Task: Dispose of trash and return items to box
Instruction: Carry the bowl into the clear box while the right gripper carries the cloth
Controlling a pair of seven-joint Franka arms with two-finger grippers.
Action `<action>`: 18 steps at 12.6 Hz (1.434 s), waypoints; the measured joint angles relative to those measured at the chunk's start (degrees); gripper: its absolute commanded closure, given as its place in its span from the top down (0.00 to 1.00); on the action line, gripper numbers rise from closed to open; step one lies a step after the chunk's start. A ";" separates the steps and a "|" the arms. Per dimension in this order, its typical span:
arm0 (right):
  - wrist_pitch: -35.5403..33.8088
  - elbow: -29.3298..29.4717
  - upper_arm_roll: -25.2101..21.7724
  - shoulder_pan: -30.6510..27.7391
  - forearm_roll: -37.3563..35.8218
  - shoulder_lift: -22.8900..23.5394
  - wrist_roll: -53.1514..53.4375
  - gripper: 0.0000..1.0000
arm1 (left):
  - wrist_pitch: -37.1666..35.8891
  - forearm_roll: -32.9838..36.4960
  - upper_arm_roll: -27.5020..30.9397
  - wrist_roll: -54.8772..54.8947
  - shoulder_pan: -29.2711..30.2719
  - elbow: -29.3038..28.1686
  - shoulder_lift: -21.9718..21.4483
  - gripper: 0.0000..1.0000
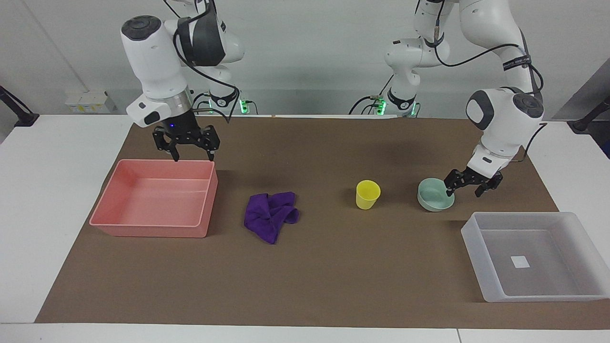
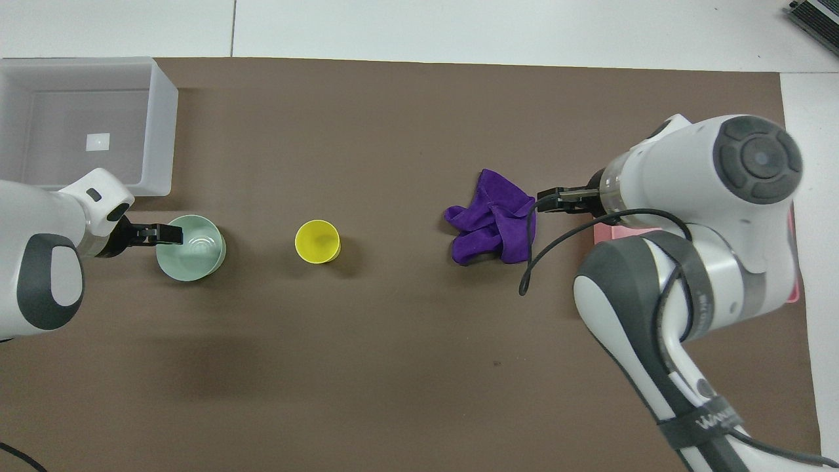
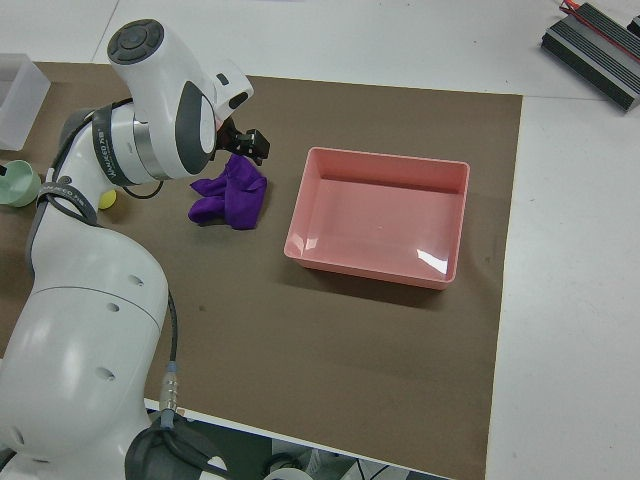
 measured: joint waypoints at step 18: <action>24.17 -9.74 0.08 8.06 0.17 13.00 3.81 0.00 | 2.14 -4.79 -0.06 -0.03 1.15 -0.36 0.73 0.00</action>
